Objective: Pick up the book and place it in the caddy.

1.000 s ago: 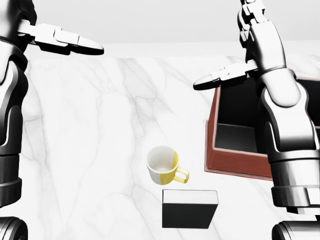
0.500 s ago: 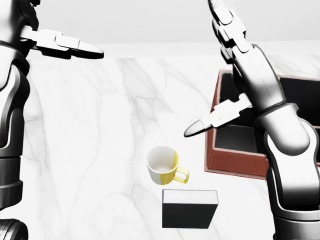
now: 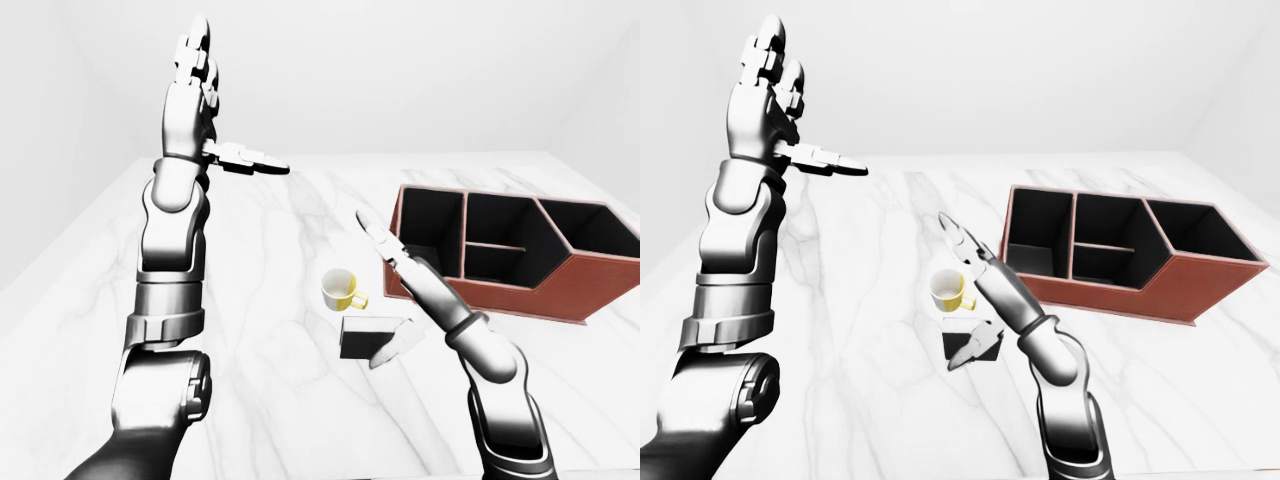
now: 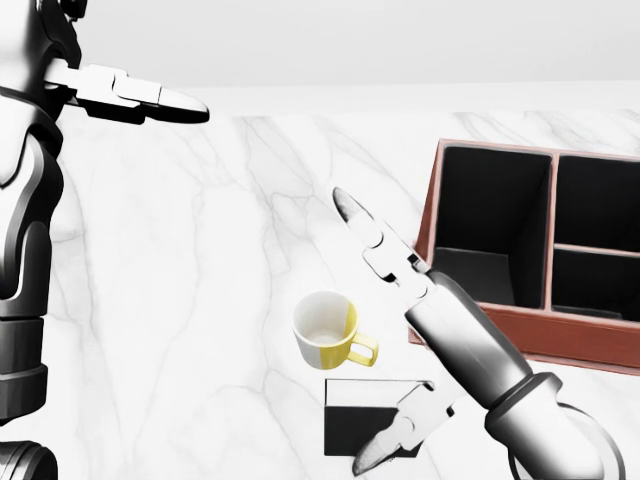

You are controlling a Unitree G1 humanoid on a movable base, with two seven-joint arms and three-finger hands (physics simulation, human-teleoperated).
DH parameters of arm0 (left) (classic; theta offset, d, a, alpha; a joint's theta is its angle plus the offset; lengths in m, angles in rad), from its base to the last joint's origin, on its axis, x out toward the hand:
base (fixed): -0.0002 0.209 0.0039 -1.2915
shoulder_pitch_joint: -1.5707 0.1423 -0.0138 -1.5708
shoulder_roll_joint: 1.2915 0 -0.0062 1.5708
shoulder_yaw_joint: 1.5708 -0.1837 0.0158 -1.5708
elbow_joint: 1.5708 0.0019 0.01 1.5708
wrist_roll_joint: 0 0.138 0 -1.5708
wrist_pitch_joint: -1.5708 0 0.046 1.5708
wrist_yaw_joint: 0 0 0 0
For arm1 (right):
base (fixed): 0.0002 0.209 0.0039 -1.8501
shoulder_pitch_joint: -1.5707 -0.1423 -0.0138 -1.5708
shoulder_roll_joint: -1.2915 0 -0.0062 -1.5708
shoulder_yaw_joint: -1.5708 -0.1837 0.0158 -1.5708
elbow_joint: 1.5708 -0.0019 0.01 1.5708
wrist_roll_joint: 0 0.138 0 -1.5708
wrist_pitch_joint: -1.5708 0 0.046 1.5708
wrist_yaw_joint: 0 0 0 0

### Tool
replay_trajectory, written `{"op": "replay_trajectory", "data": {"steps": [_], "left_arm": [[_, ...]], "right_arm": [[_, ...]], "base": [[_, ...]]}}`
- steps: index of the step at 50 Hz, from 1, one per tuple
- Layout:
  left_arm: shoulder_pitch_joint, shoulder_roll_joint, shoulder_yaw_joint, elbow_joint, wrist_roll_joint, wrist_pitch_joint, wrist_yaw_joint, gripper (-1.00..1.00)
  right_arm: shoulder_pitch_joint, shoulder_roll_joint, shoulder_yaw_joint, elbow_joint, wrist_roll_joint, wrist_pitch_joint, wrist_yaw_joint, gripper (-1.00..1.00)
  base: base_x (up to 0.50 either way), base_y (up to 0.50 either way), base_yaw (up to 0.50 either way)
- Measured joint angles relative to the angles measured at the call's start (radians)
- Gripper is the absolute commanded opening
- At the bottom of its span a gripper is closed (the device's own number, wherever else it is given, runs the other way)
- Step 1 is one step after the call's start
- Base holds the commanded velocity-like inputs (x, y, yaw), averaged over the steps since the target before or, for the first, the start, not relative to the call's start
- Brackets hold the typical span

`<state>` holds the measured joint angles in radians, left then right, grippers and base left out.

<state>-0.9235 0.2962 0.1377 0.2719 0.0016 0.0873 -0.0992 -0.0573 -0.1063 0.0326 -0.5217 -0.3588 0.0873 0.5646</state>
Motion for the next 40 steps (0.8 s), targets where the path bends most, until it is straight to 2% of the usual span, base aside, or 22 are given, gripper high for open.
{"op": "replay_trajectory", "data": {"steps": [18, 22, 31, 40], "left_arm": [[0.011, 0.001, 0.001, -0.004, 0.000, 0.000, -0.002, 1.00], [0.015, 0.000, 0.002, -0.008, -0.001, 0.000, -0.003, 1.00], [0.025, 0.000, 0.003, -0.024, -0.003, 0.000, -0.006, 1.00], [0.034, 0.000, 0.004, -0.028, -0.006, 0.000, -0.010, 1.00]], "right_arm": [[0.153, 0.025, 0.056, 0.083, -0.083, 0.000, -0.006, 1.00], [0.171, 0.025, 0.063, 0.110, -0.105, -0.010, -0.016, 1.00], [0.202, 0.023, 0.078, 0.161, -0.168, -0.069, -0.047, 1.00], [0.201, 0.019, 0.077, 0.186, -0.270, -0.161, -0.104, 1.00]], "base": [[0.00, 0.00, 0.00], [0.00, 0.00, 0.00], [0.00, 0.00, 0.00], [0.00, 0.00, 0.00]]}}
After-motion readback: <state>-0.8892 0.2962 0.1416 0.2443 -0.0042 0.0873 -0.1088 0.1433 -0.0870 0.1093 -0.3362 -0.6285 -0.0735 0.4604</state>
